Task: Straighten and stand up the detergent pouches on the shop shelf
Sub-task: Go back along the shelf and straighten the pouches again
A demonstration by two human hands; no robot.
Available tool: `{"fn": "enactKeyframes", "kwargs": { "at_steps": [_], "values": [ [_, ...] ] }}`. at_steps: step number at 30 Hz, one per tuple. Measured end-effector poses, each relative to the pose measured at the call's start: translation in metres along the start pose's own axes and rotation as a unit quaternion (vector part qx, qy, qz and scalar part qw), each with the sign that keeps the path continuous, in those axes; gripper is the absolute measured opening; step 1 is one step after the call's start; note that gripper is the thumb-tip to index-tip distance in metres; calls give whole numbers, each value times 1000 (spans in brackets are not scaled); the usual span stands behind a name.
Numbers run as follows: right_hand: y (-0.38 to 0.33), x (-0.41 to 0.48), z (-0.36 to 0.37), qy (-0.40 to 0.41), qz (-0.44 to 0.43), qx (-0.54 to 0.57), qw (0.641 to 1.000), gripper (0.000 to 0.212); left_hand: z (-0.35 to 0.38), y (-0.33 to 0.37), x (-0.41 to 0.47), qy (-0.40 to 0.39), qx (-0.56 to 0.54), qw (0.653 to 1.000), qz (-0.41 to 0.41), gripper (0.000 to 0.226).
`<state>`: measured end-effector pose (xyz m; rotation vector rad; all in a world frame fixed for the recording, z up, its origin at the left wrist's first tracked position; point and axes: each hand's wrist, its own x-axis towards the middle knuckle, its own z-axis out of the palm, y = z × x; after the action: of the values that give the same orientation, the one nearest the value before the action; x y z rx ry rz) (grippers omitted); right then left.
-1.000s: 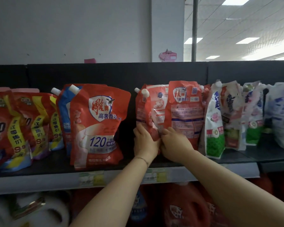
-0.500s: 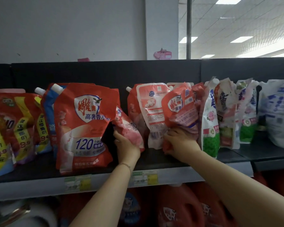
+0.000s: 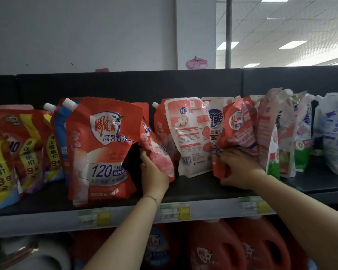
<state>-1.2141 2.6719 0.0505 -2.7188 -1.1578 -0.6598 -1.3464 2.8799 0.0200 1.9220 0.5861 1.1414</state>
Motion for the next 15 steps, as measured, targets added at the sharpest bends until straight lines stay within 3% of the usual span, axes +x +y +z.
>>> {"fn": "enactKeyframes", "kwargs": {
  "at_steps": [9, 15],
  "values": [
    [44, -17, -5, -7, -50, 16, 999, 85, -1, 1, -1, -11, 10, 1000, 6, 78],
    [34, -23, -6, -14, -41, 21, 999, 81, -1, 1, -3, -35, 18, 998, 41, 82]
  ]
}}
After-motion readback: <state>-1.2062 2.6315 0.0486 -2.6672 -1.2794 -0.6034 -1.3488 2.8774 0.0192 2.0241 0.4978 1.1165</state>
